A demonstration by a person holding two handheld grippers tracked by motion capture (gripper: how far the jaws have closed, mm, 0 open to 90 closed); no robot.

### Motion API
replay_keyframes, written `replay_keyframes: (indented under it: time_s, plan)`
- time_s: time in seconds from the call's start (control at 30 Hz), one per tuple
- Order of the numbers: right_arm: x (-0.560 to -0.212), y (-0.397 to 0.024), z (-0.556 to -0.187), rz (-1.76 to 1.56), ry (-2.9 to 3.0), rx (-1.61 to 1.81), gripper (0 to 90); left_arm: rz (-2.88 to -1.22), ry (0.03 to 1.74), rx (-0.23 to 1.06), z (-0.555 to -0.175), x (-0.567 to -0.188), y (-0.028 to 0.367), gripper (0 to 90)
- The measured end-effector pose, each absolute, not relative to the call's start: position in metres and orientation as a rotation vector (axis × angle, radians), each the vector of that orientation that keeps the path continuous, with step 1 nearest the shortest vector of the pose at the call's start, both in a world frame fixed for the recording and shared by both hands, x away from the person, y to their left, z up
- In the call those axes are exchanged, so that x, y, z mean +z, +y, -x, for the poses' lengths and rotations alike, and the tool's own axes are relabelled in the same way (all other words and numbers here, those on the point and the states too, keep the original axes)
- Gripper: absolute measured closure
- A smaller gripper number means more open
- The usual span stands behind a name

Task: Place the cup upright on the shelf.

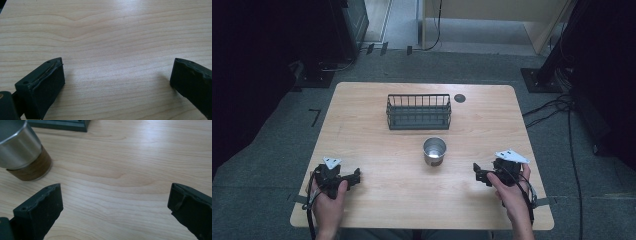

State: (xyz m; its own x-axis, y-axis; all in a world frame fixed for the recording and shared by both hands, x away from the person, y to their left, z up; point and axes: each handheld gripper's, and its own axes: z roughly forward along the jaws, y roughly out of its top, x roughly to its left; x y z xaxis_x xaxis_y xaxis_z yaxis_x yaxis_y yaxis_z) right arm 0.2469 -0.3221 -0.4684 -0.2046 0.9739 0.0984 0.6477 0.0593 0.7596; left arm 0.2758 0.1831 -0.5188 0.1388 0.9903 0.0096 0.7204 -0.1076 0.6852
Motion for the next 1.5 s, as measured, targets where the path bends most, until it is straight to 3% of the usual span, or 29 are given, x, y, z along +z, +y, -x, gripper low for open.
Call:
replay_keyframes:
  time_s: [1.5]
  plan:
    - [-0.444,-0.214,-0.273,-1.431,2.082,1.096,0.0,-1.886,1.637,0.659,-0.276,-0.519,0.183,0.0]
